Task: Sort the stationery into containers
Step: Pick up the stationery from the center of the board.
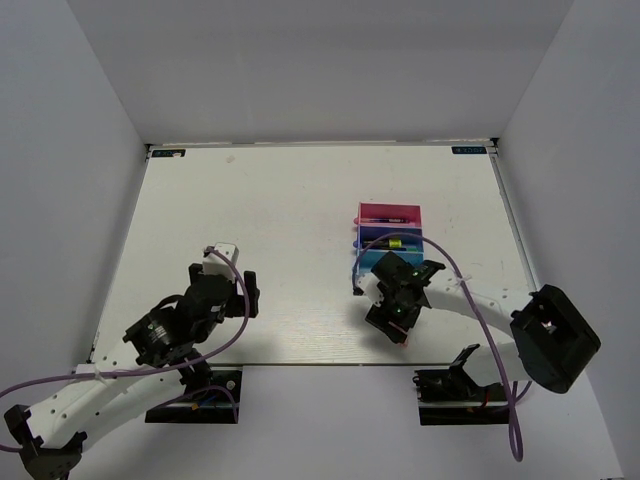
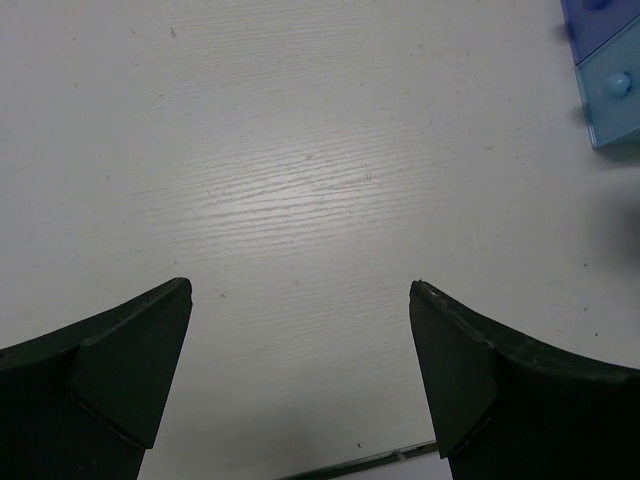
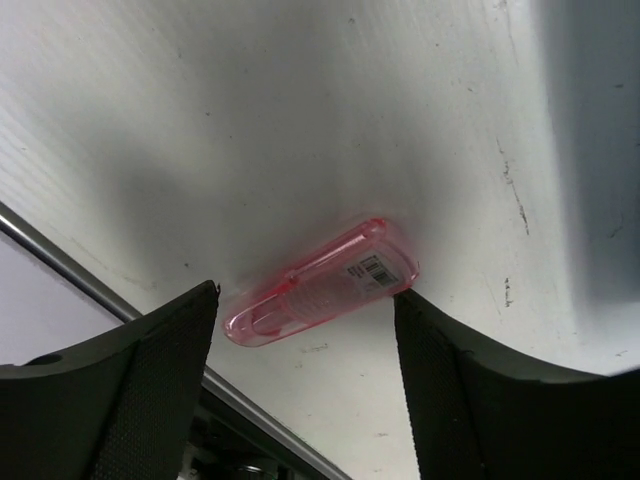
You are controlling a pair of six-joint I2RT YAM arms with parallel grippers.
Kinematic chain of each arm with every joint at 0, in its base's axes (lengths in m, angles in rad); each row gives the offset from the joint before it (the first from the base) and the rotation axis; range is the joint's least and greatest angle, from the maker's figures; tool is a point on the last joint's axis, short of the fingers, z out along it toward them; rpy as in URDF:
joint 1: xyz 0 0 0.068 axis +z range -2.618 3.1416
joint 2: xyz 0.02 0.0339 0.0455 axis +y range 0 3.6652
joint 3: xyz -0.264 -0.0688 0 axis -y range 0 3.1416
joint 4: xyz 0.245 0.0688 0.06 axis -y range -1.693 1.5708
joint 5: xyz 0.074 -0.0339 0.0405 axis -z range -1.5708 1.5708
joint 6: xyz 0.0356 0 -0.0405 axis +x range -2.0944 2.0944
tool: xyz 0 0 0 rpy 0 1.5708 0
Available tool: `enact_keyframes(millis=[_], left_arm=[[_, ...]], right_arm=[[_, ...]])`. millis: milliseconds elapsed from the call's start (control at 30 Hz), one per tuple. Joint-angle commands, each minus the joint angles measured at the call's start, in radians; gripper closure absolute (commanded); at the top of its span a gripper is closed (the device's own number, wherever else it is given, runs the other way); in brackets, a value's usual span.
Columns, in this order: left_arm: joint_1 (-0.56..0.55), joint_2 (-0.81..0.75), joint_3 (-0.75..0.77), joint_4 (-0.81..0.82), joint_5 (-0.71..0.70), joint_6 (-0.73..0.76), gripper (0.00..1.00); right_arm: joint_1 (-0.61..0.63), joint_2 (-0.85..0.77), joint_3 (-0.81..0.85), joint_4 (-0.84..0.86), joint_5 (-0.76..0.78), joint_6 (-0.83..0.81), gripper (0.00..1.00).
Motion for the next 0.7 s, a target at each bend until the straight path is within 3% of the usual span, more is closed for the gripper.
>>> enact_keyframes(millis=[0, 400, 500, 533, 667], left_arm=[[0.0, -0.01, -0.004, -0.009, -0.016, -0.003, 0.0], [0.002, -0.006, -0.015, 0.002, -0.012, -0.011, 0.0], [0.003, -0.004, -0.024, 0.006, -0.013, -0.011, 0.0], [0.003, -0.002, -0.026, 0.009, -0.01, -0.012, 0.0], [0.002, 0.005, -0.032, 0.014, -0.003, -0.012, 0.0]], right_arm=[[0.062, 0.022, -0.009, 0.015, -0.045, -0.001, 0.29], [0.221, 0.025, -0.056, 0.066, 0.051, -0.052, 0.51], [0.233, 0.021, -0.064, 0.069, 0.04, -0.07, 0.69], [0.237, 0.019, -0.067, 0.07, 0.039, -0.084, 0.8], [0.25, -0.019, -0.061, 0.067, 0.023, -0.124, 1.0]])
